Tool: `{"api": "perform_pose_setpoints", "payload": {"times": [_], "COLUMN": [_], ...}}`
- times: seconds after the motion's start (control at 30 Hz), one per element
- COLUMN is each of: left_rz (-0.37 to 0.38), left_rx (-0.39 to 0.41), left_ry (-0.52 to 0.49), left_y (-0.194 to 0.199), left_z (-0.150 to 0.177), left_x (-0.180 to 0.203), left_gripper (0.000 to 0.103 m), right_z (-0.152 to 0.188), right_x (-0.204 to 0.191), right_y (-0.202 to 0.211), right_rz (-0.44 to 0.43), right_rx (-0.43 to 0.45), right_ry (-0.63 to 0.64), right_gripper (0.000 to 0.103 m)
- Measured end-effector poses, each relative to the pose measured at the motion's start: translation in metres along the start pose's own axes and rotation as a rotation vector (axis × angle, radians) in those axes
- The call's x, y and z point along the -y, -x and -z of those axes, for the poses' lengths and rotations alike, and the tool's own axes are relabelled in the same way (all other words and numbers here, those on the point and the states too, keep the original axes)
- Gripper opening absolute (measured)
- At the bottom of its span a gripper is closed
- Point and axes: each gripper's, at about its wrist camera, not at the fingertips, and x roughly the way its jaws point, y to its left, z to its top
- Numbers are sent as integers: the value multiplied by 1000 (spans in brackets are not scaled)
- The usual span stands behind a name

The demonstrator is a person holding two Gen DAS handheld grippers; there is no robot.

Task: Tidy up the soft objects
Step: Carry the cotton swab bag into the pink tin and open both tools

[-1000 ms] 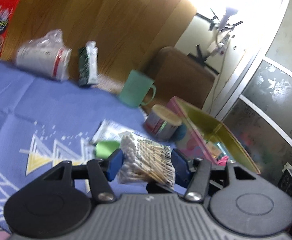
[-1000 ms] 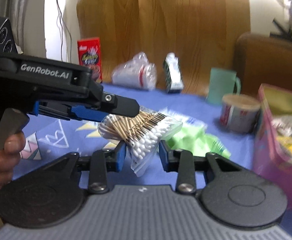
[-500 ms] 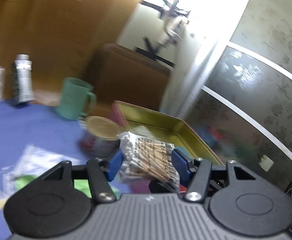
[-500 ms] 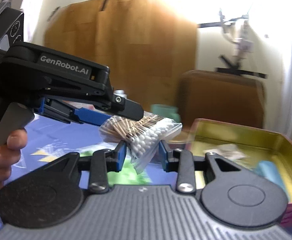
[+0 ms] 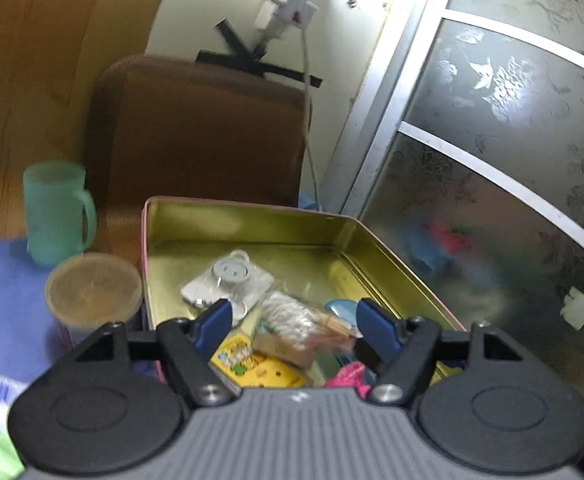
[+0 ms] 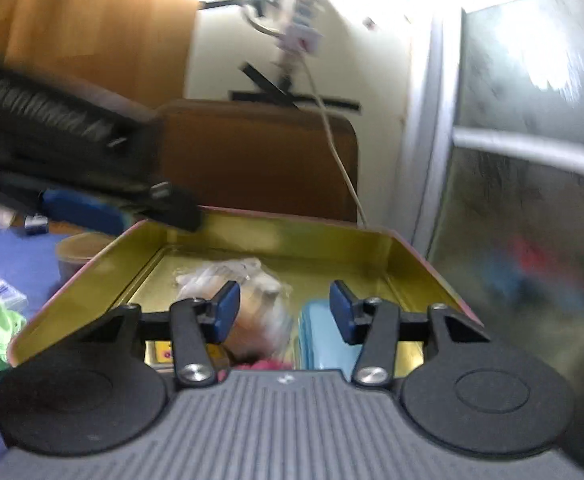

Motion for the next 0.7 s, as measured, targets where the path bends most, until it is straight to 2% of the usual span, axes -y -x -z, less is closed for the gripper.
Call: {"api": "perform_pose_setpoints", "payload": {"times": [0.07,0.3,0.53,0.6,0.7], "left_rz": [-19,-46,-26,-49,-124], "left_rx": [6,-16,-5,5,5], "left_ry": [-8,-37,-43,-27,12], "left_y": [4,16,66,85,109], "left_z": [6,18,47,56,68], "left_x": [-2,-2,-17,-32,-61], "left_gripper": [70,70,72,72,72], "right_z": [5,21,22,21,21], "right_x": [10,9,1,-5,-18], "right_y": [8,26,47,54,65], "right_rz": [-21,-57,-94,-114,-158], "right_rx": [14,8,21,37,58], "right_ry": [-53,-108,-185,-191,-178], "right_gripper": [52,52,52,52,52]}}
